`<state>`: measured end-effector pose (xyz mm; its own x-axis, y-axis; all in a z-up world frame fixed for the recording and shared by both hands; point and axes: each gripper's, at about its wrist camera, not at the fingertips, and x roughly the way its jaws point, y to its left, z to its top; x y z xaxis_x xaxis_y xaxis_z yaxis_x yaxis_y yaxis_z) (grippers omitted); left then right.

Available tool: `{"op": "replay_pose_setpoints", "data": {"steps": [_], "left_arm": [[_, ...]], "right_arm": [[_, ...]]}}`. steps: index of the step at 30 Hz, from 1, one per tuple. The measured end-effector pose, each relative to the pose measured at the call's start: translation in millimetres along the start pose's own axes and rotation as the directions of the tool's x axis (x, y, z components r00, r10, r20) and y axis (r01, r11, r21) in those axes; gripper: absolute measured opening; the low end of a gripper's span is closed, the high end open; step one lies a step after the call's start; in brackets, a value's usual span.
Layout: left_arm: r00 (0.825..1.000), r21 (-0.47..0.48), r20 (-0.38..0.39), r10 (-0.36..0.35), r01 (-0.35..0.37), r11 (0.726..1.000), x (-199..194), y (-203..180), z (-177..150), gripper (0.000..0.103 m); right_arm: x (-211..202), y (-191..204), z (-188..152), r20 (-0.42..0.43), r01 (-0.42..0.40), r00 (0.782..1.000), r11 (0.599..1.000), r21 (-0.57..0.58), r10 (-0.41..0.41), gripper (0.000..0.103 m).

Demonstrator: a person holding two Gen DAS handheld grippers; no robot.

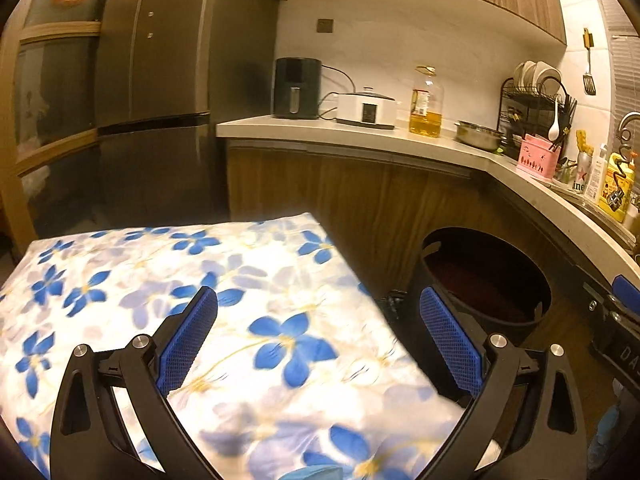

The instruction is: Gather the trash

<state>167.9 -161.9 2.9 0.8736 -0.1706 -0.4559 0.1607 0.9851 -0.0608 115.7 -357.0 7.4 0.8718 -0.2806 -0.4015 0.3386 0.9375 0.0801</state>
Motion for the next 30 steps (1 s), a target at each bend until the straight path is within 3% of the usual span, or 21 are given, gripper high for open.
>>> {"op": "replay_pose_setpoints", "data": {"steps": [16, 30], "left_arm": [[0.996, -0.006, 0.067, 0.052, -0.051, 0.999, -84, 46, -26, 0.097], [0.994, 0.013, 0.093, 0.049, -0.050, 0.999, -122, 53, -41, 0.097]], "right_arm": [[-86, 39, -40, 0.004, -0.015, 1.000, 0.998, -0.054, 0.016, 0.097], [-130, 53, -55, 0.040, -0.006, 0.999, 0.997, -0.075, 0.009, 0.097]]}}
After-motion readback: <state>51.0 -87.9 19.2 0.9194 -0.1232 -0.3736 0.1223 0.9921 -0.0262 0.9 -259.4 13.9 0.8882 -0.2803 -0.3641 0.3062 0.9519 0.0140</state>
